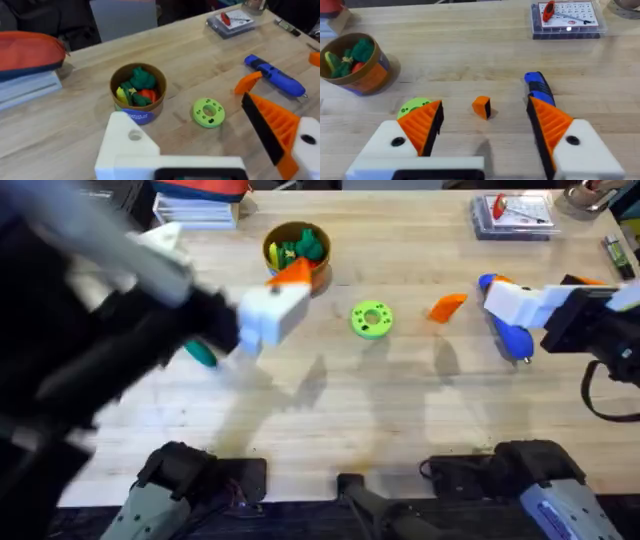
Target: Pick up the gripper from the table and insert it into the empty holder that is missing its gripper. Then pick up a screw, insert it into the mounting hole, and use the screwdriver to tighten it. Finally, clean up the table by picking up the vegetable and placing it into the bucket.
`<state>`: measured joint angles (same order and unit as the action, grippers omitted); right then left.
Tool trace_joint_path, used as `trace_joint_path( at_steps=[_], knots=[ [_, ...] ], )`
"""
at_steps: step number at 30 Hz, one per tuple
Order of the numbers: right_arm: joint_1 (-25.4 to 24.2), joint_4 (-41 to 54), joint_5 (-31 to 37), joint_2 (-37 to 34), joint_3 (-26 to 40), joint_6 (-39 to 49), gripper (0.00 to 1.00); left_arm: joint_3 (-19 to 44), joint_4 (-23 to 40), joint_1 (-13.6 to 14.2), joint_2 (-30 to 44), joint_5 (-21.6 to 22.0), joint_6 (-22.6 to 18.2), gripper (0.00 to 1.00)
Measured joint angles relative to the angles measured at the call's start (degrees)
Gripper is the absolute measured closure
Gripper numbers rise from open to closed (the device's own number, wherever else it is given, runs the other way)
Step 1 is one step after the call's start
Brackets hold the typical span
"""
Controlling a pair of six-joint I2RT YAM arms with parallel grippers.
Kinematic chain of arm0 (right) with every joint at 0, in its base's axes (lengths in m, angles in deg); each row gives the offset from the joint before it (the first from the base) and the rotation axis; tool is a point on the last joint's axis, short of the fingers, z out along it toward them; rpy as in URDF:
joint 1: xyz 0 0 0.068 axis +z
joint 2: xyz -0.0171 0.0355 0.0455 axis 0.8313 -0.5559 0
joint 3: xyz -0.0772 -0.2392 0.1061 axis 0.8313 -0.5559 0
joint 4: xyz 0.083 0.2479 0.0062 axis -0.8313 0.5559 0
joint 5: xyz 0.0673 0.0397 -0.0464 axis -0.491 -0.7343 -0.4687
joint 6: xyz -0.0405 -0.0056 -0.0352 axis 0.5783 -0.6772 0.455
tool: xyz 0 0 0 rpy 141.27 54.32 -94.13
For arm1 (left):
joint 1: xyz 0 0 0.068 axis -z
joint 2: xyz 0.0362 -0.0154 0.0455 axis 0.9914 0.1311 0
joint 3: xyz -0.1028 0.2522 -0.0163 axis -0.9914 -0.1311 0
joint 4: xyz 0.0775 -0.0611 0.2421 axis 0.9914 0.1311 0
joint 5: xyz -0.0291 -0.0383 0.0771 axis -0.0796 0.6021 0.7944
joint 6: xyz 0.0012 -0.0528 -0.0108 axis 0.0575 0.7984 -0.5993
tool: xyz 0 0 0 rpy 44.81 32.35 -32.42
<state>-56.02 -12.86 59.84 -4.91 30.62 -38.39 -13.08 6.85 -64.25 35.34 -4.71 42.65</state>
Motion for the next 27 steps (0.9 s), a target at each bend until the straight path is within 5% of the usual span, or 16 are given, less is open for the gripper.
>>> trace_joint_path(
  at_steps=[7,15,27],
  knots=[
    [0.0,0.0,0.0,0.0,0.0,0.0,0.009,-14.2,-8.0,-3.6,-18.0,-4.1,-2.6,0.015],
    [0.0,0.0,0.0,0.0,0.0,0.0,0.009,-30.0,-23.9,-6.3,-25.7,-7.9,-2.7,0.015],
    [0.0,0.0,0.0,0.0,0.0,0.0,0.009,-37.9,-29.7,-10.6,-31.6,-9.0,-1.6,0.015]
  ],
)
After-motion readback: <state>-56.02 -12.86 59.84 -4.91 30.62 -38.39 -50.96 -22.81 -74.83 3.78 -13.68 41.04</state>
